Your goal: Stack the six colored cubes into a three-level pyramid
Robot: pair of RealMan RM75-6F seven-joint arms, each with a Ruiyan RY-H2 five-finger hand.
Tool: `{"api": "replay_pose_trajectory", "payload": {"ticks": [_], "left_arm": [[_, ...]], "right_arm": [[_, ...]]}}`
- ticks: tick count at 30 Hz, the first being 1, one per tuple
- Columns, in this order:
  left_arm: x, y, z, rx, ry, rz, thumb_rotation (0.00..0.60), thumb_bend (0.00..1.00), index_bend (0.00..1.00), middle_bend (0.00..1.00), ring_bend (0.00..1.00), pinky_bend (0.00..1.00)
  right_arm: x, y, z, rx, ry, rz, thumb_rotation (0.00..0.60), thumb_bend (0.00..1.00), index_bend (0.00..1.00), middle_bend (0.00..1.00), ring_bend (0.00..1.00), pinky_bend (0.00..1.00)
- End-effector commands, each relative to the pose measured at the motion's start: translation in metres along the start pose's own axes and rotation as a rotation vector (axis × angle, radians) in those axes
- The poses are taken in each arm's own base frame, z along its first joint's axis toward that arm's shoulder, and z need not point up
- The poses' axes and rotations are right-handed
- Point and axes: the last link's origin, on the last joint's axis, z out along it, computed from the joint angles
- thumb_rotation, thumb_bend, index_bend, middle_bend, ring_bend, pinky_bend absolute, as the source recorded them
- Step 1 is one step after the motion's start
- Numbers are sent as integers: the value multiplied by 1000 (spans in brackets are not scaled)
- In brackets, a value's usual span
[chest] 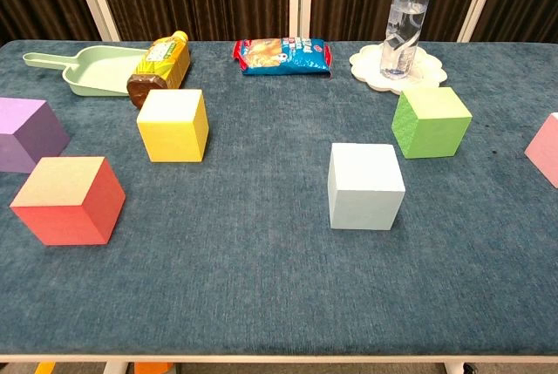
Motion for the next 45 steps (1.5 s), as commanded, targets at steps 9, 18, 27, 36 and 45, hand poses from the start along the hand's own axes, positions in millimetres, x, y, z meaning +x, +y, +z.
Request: {"api": "replay_pose_trajectory", "payload": {"ticks": [9, 18, 27, 36, 45], "left_arm": [[2, 0, 3, -8, 0, 4, 600, 0, 128, 71, 21, 32], [1, 1, 5, -12, 4, 5, 600, 0, 128, 71, 21, 32], [1, 2, 7, -15, 2, 4, 600, 0, 128, 71, 21, 32], [-1, 0, 9, -12, -4, 0, 600, 0, 128, 71, 21, 32], [-1, -4, 9, -8, -3, -4, 600, 0, 129, 71, 21, 32]], "right_arm": [[-2, -6, 2, 38, -34, 42, 600, 69, 0, 126, 0, 0], [-9, -39, 20, 187, -113, 122, 600, 68, 0, 157, 0, 0], [-45, -104, 68, 380, -294, 232, 600, 63, 0, 167, 0, 0], [-96, -159, 101, 477, -403, 262, 600, 8, 0, 147, 0, 0], [-129, -183, 110, 485, -422, 264, 600, 6, 0, 144, 0, 0]]}}
